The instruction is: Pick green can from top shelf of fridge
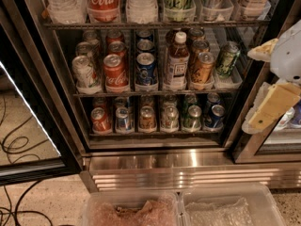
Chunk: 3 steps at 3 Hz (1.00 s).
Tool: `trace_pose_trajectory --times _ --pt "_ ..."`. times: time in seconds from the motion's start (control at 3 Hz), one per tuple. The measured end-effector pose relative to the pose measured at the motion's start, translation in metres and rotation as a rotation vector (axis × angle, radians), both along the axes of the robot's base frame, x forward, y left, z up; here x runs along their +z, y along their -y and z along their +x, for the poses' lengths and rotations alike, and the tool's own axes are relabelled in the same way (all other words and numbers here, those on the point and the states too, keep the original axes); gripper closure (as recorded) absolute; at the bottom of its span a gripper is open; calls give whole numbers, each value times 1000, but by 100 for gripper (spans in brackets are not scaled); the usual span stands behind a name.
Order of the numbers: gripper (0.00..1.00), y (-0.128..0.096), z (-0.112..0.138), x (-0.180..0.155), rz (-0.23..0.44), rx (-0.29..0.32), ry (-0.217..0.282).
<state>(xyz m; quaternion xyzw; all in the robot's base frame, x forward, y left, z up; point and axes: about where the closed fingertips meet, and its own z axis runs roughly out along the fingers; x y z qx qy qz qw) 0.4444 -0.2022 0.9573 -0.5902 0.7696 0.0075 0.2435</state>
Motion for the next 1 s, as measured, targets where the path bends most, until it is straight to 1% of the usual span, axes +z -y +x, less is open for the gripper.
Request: trace_pose_trajectory --times 0.33,0.67,1.0 --pt "0 -3 5 3 53 -35 36" --pt "0 -23 -15 2 238 -195 67" --pt "0 -52 -46 -23 443 -407 39"
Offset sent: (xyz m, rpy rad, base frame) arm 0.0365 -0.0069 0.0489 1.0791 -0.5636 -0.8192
